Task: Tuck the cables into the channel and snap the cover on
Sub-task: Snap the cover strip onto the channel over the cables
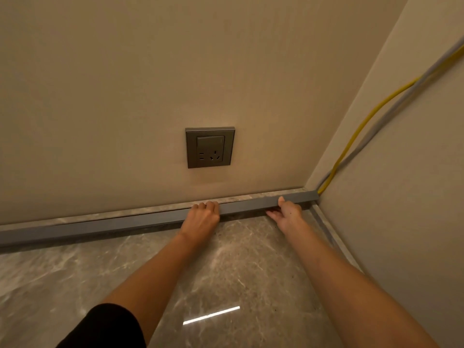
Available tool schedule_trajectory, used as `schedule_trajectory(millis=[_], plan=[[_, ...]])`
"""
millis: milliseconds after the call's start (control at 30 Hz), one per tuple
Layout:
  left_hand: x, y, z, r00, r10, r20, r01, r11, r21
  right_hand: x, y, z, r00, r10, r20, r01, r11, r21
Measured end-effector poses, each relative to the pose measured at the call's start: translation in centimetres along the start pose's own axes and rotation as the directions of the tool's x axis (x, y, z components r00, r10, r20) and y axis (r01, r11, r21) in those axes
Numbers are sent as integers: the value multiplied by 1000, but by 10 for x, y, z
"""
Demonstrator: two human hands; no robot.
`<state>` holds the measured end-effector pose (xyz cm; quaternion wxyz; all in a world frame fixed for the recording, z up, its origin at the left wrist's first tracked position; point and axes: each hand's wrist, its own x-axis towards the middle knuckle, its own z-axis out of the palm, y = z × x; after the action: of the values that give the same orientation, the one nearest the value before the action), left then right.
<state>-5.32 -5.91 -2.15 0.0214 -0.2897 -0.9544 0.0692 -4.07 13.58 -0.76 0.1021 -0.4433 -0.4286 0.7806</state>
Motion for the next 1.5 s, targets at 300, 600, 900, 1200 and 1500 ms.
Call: schedule_trajectory(millis=[300,600,900,1200,1500], plan=[[9,2,31,1000,4,-31,3,974,227,17,6,18,995,-2,-96,1,1000,-12],[20,1,18,998,32,-55,-18,969,248,10,5,15,997,-14,-73,11,999,-50],[11,-7,5,999,37,15,-38,998,57,0,0,3,999,-1,32,8,975,-221],[3,2,4,990,-65,125,65,998,3,-11,-1,5,996,47,73,-22,949,-315],[-4,0,-14,994,-81,78,86,994,-68,-31,-10,12,992,123,41,-88,870,-486]])
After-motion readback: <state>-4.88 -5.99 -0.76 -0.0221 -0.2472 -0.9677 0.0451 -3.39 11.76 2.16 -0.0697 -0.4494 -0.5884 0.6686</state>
